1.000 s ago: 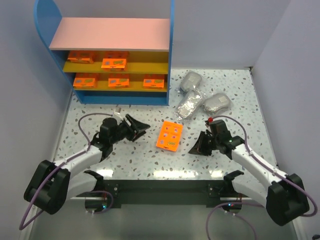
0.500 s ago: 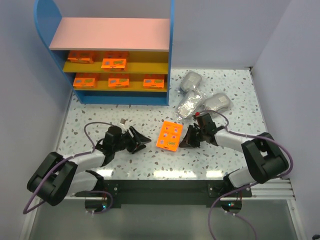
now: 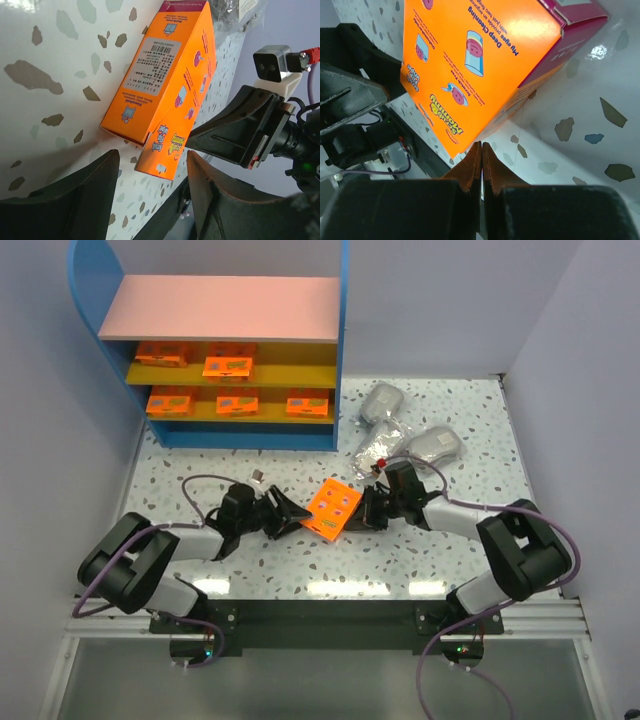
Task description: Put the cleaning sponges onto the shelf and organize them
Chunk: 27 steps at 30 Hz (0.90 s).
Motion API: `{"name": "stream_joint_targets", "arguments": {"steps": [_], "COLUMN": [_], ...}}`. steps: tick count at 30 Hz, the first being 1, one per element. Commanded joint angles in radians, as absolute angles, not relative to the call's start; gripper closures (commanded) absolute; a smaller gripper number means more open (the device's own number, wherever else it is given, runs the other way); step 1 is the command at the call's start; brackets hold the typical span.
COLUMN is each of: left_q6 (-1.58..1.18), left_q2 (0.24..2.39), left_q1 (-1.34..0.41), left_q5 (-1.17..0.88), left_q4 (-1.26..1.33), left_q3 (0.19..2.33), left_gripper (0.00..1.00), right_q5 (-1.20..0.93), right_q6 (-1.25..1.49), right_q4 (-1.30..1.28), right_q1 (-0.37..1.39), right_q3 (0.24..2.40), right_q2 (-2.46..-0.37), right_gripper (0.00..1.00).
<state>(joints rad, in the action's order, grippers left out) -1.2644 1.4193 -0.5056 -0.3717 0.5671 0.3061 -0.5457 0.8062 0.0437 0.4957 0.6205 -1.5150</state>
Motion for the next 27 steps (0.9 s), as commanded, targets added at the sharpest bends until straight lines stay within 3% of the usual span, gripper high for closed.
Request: {"name": "stream_joint_targets", "arguments": {"steps": [1, 4, 7, 8, 11, 19, 27], "left_q6": [-1.262, -1.259, -1.276, -1.281, -1.298, -1.336, -1.399], "left_q2": [1.468, 1.512, 1.568, 1.581, 1.598, 1.303, 0.864], "left_q1": [-0.512, -0.520, -0.523, -0.523, -0.525, -0.525, -0.522], "left_q5": [-0.400, -0.402, -0.422, -0.429, -0.449, -0.400, -0.290], "left_q4": [0.663, 0.675, 0.735, 0.758, 0.787, 0.643, 0.290], "left_q3": [0.360, 0.383, 0.397, 0.402, 0.405, 0.331, 0.405], "left_gripper": [0.39, 0.41, 0.53, 0.72, 1.00, 1.00, 1.00], "right_q5": [-0.580, -0.554, -0.531, -0.525, -0.502, -0.462, -0.442], "right_q6": [0.764, 0.736, 0.727, 0.727, 0.732, 0.749, 0.741], "right_q4": [0.019, -0.064, -0.147, -0.187, -0.276, -0.480, -0.560], "right_q1": [0.497, 0.497, 0.499, 0.499, 0.497, 0.497, 0.495], "right_q3": [0.629, 0.608, 0.575, 0.565, 0.531, 0.522, 0.584], "right_q2": [-1.460, -1.392, -1.295, -1.267, -1.131, -0.858, -0.827], "right_gripper": [1.00, 1.00, 1.00, 1.00, 1.00, 1.00, 1.00]}}
